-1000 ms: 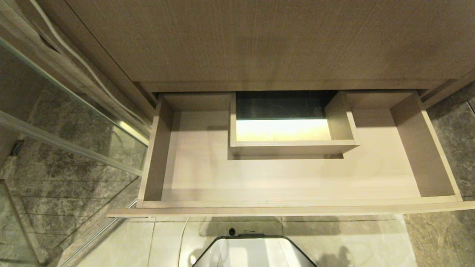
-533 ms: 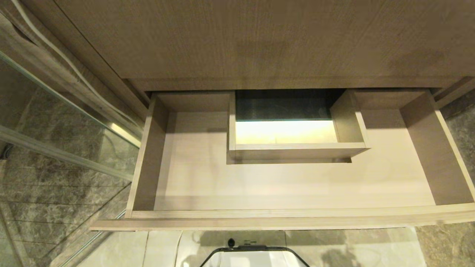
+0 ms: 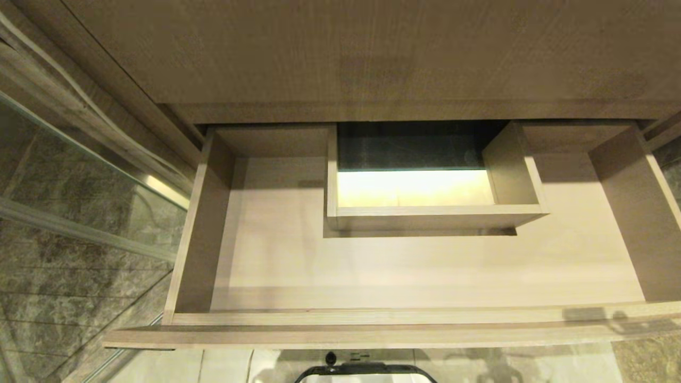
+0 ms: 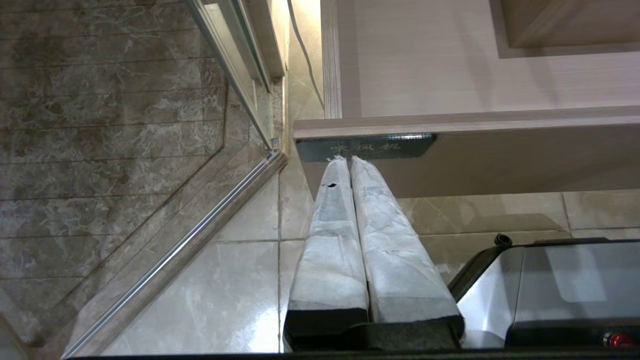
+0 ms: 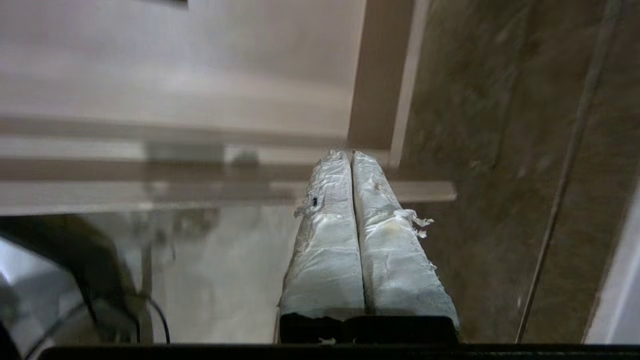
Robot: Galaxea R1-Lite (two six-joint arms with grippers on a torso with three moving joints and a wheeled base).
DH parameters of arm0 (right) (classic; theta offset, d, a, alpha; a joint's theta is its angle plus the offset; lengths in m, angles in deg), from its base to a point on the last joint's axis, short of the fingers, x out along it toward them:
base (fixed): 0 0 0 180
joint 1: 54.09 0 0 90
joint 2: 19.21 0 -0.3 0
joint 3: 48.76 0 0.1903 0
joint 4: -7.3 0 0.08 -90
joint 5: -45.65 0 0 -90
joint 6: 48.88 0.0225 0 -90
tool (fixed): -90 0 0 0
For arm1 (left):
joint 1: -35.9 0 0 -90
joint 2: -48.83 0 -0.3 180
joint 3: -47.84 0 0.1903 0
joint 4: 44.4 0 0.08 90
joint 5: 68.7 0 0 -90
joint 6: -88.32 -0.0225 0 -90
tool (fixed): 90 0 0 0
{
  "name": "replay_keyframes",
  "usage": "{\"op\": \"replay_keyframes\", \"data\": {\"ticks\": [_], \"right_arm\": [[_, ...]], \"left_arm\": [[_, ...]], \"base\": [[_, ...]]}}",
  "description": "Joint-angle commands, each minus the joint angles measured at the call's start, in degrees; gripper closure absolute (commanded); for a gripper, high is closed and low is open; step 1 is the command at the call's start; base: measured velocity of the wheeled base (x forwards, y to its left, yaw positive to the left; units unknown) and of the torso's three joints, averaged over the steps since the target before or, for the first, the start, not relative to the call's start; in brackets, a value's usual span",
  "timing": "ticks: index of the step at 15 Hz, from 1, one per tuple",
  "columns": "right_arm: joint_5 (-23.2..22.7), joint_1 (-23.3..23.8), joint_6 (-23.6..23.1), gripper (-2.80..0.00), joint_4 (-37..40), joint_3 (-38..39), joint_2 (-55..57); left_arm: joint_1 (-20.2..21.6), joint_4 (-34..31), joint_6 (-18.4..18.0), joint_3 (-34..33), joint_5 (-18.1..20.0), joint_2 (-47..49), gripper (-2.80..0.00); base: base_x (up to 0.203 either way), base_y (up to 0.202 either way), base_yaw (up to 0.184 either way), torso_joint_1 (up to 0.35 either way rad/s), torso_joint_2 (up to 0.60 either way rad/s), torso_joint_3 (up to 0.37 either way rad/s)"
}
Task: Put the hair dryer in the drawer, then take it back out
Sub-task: Close the drawer
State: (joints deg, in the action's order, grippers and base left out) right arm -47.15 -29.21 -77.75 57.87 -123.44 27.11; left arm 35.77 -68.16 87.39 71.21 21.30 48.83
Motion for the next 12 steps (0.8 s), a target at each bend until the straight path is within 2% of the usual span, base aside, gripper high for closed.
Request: {"op": "replay_keyframes", "data": {"ticks": [1, 3, 6, 8, 12], "right_arm": [[2.02, 2.12, -3.16, 0.00, 4.64, -0.65, 11.24], [6.20, 4.48, -6.85, 0.00, 9.26, -1.13, 18.18], [13.09, 6.25, -8.90, 0.00, 15.16, -2.85, 26.17], [15.49, 6.40, -10.65, 0.00, 20.25, -3.61, 28.58], [17.36, 5.81, -12.09, 0.00, 23.17, -3.63, 32.34]], "left_arm": [[0.05, 0.05, -0.03, -0.09, 0.00, 0.00, 0.00], [0.00, 0.05, -0.03, -0.09, 0.00, 0.00, 0.00], [0.05, 0.05, -0.03, -0.09, 0.00, 0.00, 0.00], [0.05, 0.05, -0.03, -0.09, 0.00, 0.00, 0.00], [0.00, 0.05, -0.03, -0.09, 0.00, 0.00, 0.00]], "base": [[0.000, 0.000, 0.000, 0.039, 0.05, 0.037], [0.000, 0.000, 0.000, 0.016, 0.05, 0.044], [0.000, 0.000, 0.000, 0.020, 0.03, 0.037], [0.000, 0.000, 0.000, 0.013, 0.01, 0.039], [0.000, 0.000, 0.000, 0.000, 0.00, 0.000]]}}
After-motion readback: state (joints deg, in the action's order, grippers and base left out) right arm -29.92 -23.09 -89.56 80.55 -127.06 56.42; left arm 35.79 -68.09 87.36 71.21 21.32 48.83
